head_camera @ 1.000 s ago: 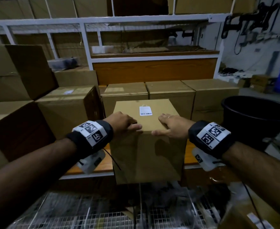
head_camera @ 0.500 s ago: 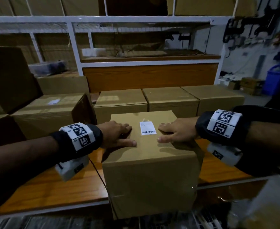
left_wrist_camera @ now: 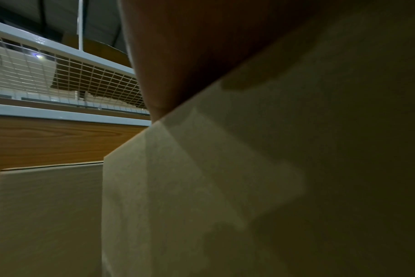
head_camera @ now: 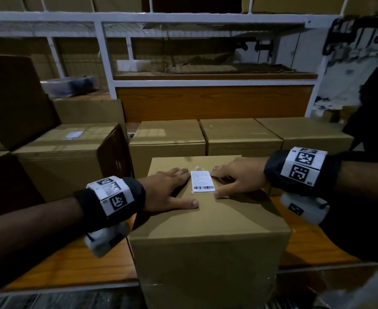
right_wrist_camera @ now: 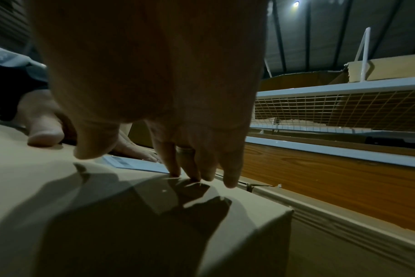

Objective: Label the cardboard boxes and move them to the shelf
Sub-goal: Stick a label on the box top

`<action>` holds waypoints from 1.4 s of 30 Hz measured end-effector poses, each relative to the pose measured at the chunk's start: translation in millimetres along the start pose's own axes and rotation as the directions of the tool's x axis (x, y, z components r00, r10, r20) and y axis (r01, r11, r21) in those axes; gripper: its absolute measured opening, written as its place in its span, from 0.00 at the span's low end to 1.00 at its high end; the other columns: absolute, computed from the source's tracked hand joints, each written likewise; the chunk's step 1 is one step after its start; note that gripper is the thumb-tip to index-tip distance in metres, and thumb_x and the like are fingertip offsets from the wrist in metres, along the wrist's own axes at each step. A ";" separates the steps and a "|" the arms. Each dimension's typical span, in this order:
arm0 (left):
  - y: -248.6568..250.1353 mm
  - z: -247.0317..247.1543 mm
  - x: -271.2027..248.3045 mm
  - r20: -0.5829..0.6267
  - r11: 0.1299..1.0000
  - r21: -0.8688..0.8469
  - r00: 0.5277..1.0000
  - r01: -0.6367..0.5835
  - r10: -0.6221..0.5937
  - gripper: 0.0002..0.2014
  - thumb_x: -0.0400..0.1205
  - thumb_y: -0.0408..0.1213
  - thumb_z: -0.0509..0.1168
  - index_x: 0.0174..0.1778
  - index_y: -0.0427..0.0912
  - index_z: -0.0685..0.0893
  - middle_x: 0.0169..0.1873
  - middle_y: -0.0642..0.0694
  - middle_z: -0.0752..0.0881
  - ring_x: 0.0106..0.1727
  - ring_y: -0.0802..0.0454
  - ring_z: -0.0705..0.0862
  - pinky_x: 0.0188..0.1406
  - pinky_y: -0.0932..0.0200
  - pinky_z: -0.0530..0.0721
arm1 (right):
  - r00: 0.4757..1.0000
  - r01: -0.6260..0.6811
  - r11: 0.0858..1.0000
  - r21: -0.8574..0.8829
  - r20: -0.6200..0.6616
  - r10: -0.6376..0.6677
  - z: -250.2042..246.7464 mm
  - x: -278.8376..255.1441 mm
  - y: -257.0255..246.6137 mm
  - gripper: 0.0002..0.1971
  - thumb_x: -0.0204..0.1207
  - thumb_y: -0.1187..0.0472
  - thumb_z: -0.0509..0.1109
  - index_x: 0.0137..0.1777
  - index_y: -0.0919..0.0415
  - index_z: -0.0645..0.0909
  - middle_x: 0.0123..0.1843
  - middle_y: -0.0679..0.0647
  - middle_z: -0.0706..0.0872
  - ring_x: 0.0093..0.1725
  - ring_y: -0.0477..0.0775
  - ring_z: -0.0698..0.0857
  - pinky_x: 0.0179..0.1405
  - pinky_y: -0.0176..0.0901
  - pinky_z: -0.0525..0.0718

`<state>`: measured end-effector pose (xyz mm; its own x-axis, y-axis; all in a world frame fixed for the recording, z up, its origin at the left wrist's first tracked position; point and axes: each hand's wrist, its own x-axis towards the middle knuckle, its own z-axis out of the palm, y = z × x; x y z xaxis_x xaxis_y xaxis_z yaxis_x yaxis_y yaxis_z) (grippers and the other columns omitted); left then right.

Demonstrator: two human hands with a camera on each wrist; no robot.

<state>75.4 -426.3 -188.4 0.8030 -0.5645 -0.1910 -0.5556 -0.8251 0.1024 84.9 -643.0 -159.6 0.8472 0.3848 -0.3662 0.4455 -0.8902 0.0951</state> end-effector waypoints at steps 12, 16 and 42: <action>12.3 1.7 -6.3 -0.064 0.995 -0.082 0.996 0.053 -0.059 0.42 0.78 0.65 0.56 0.85 0.51 0.48 0.84 0.53 0.52 0.83 0.54 0.52 0.79 0.58 0.51 | 0.930 0.115 0.985 0.132 -0.361 -0.061 -10.5 23.7 7.2 0.18 0.74 0.48 0.75 0.58 0.58 0.86 0.52 0.50 0.89 0.49 0.46 0.84 0.48 0.38 0.84; 9.2 -1.0 -2.8 -0.103 0.991 -0.120 0.992 0.058 -0.070 0.40 0.79 0.64 0.55 0.83 0.47 0.56 0.81 0.49 0.62 0.79 0.52 0.62 0.75 0.63 0.60 | 0.928 0.110 0.981 0.163 -0.371 -0.042 -13.4 30.2 11.4 0.20 0.72 0.49 0.77 0.60 0.59 0.85 0.52 0.50 0.88 0.48 0.45 0.84 0.46 0.35 0.84; -3.4 17.0 2.9 -0.062 0.990 0.033 0.989 0.135 -0.133 0.51 0.70 0.74 0.37 0.85 0.45 0.42 0.84 0.49 0.43 0.84 0.56 0.44 0.83 0.52 0.46 | 0.972 0.168 0.986 -0.009 -0.167 -0.167 -29.4 58.7 2.8 0.30 0.75 0.43 0.72 0.73 0.58 0.76 0.65 0.54 0.81 0.60 0.55 0.80 0.60 0.51 0.82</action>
<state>76.0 -424.6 -205.9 0.8817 -0.4500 -0.1420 -0.4487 -0.8927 0.0431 144.5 -615.7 -153.6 0.7970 0.5634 -0.2176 0.5840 -0.8107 0.0403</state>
